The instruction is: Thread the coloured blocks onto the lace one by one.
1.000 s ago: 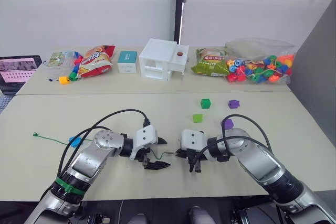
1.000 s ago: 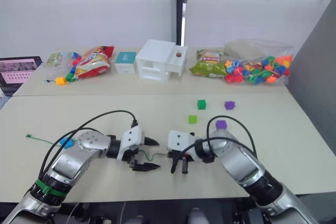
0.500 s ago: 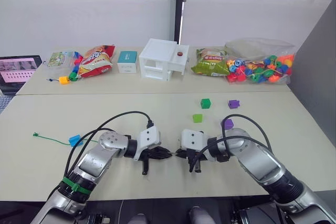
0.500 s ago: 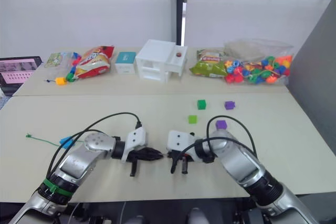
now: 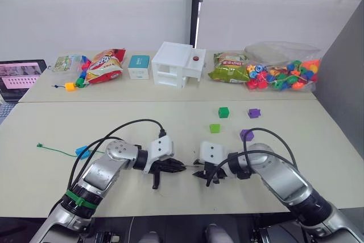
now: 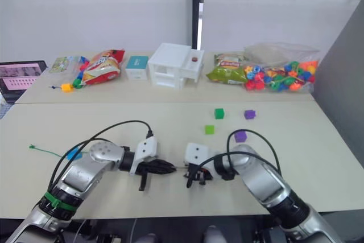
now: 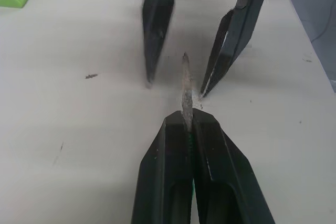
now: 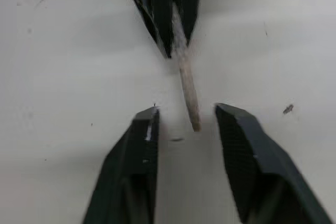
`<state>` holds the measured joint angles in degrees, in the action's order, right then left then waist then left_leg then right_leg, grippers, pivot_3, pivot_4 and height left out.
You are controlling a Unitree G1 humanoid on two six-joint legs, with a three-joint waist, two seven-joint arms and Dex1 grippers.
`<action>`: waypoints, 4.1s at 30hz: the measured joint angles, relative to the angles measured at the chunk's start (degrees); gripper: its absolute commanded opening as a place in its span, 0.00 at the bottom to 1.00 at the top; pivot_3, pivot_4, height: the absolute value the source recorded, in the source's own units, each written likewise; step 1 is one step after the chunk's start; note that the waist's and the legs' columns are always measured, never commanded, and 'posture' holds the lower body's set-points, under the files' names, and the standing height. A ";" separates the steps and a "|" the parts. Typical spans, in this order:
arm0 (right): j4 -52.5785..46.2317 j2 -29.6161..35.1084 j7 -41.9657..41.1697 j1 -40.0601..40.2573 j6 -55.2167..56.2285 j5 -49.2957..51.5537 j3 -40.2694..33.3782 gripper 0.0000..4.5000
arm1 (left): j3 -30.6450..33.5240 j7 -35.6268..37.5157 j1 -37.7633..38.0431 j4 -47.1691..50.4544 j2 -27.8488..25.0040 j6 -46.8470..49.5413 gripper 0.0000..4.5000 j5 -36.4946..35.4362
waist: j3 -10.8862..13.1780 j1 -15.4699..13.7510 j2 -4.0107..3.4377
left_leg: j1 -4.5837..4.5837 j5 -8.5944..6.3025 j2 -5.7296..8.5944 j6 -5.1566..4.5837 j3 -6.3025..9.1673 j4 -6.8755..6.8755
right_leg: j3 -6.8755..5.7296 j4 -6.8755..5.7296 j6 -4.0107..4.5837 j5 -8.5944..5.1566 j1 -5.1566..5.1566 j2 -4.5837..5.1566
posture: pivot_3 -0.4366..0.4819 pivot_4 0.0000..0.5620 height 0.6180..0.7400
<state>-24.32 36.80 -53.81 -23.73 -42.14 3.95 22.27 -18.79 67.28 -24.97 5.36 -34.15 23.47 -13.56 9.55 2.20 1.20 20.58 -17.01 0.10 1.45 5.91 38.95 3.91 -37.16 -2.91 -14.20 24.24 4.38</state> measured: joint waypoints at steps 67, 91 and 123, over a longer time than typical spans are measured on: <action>84.06 -12.97 36.98 -35.32 24.89 1.96 -34.14 0.27 | 0.67 -2.84 3.14 4.20 -1.53 2.98 0.00 -0.04 | -0.01 2.00 -0.10 | -0.05 0.00 -0.01 0.01 -0.13 -0.17 | 0.13 0.01 0.00 0.01 0.02 0.03 | 0.48 0.27 1.00; -24.44 -33.30 56.01 7.41 -49.91 18.61 -19.54 0.27 | 2.62 -1.35 2.23 4.75 -3.71 4.38 0.00 -2.25 | -0.08 0.93 -0.25 | 0.53 0.08 0.04 0.13 0.04 0.03 | 0.04 -0.55 0.01 0.01 0.78 0.00 | 0.48 0.27 1.00; -2.86 18.30 -11.05 -5.33 -3.72 19.79 -3.68 0.99 | 4.44 -2.76 5.78 9.03 -5.40 5.85 0.00 -2.55 | -0.04 0.62 -0.19 | 0.18 0.00 0.00 -0.02 -0.04 0.03 | -0.06 0.22 -0.09 0.02 0.01 0.03 | 0.48 0.27 1.00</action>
<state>-27.18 55.09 -64.86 -29.06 -45.86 23.73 18.59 -14.34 64.52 -19.18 14.39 -39.55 29.32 -16.11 9.51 2.82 1.01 20.77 -17.00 0.10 1.43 5.87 38.99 3.85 -36.94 -2.99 -14.18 24.25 4.42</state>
